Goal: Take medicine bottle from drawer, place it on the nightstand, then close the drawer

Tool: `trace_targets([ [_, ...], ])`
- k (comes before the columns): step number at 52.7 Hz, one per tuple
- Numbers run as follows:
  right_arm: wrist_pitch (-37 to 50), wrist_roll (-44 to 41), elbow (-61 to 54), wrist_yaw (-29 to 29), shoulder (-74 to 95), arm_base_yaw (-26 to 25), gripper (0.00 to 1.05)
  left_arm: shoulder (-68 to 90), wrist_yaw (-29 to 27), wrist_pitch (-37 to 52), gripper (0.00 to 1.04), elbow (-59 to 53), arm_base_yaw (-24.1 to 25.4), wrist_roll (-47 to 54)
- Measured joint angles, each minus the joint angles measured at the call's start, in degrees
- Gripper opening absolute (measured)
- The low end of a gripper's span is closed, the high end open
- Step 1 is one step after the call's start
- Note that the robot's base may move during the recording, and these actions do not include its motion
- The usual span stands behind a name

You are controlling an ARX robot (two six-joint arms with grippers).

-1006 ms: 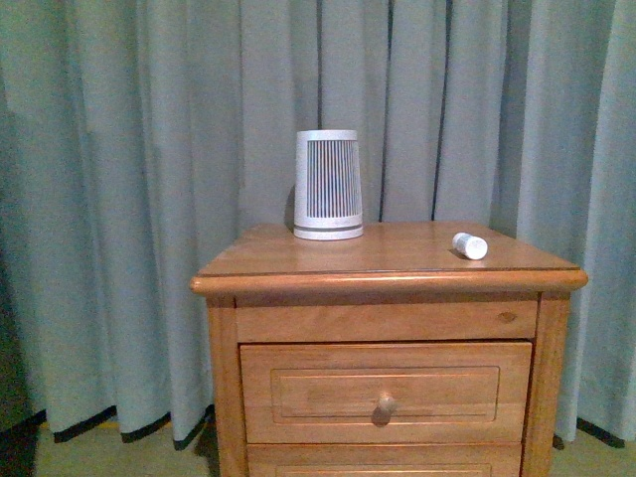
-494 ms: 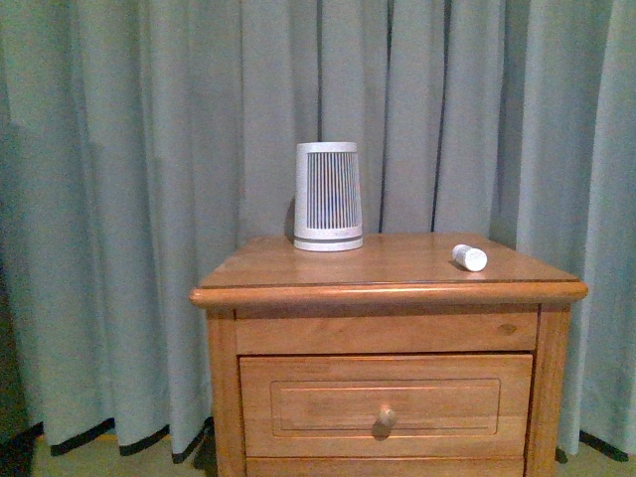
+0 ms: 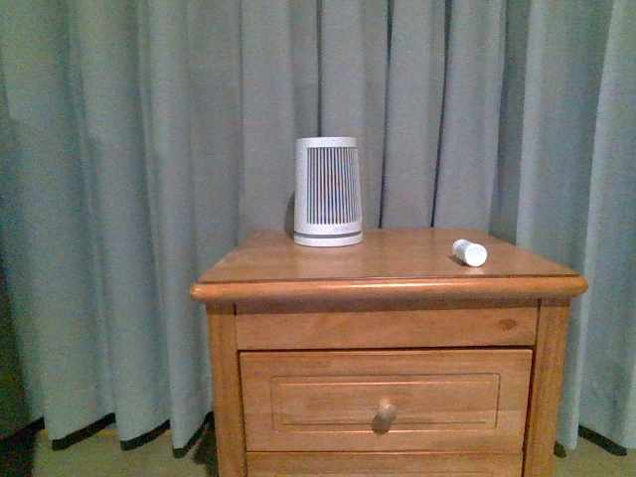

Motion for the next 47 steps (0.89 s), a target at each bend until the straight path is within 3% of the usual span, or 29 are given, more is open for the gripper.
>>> trace_targets([
  [14,0.0,0.1,0.0,0.0,0.0,0.0,0.99,0.0,0.0,0.0,0.98,0.0,0.0,0.0],
  [47,0.0,0.0,0.0,0.0,0.0,0.0,0.98,0.0,0.0,0.0,0.98,0.0,0.0,0.0],
])
